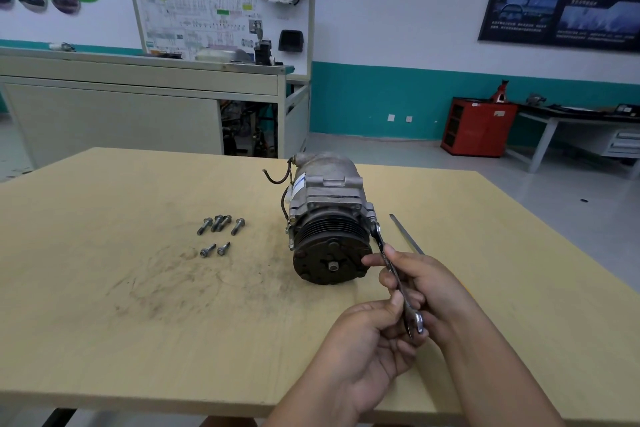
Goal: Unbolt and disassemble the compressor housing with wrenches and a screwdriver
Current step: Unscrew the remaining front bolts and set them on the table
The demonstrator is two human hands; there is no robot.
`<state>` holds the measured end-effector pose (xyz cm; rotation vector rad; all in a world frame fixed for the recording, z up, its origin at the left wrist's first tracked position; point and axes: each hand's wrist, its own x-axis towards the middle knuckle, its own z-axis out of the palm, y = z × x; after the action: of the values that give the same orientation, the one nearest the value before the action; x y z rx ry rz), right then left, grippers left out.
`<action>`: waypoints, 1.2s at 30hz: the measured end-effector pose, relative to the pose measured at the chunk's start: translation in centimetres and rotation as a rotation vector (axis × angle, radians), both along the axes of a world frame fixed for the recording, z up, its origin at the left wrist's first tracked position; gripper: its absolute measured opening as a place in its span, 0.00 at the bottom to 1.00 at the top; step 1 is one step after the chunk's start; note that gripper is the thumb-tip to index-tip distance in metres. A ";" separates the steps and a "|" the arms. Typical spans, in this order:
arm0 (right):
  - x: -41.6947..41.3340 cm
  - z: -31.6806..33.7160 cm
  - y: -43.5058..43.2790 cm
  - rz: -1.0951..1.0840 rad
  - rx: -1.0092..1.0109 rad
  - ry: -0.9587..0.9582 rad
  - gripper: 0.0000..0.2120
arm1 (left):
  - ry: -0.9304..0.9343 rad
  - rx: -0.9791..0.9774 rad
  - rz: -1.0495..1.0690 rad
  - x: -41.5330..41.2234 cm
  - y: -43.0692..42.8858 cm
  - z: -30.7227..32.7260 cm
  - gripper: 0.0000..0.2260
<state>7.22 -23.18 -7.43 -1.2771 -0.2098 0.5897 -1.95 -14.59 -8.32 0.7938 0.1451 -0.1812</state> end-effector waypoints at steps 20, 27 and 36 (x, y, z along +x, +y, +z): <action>0.1 0.8 0.6 -0.037 -0.060 -0.023 0.15 | 0.015 -0.073 -0.028 0.4 0.3 0.1 0.09; 0.0 0.7 1.3 -0.128 -0.049 -0.005 0.13 | -0.006 0.216 0.100 0.4 0.6 0.2 0.10; -0.6 0.0 0.9 0.067 0.129 0.098 0.15 | 0.028 0.049 0.111 0.5 1.9 0.2 0.09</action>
<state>6.63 -22.27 -7.47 -1.1174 -0.2067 0.6835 -1.50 -12.65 -8.14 0.8304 0.2205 -0.0845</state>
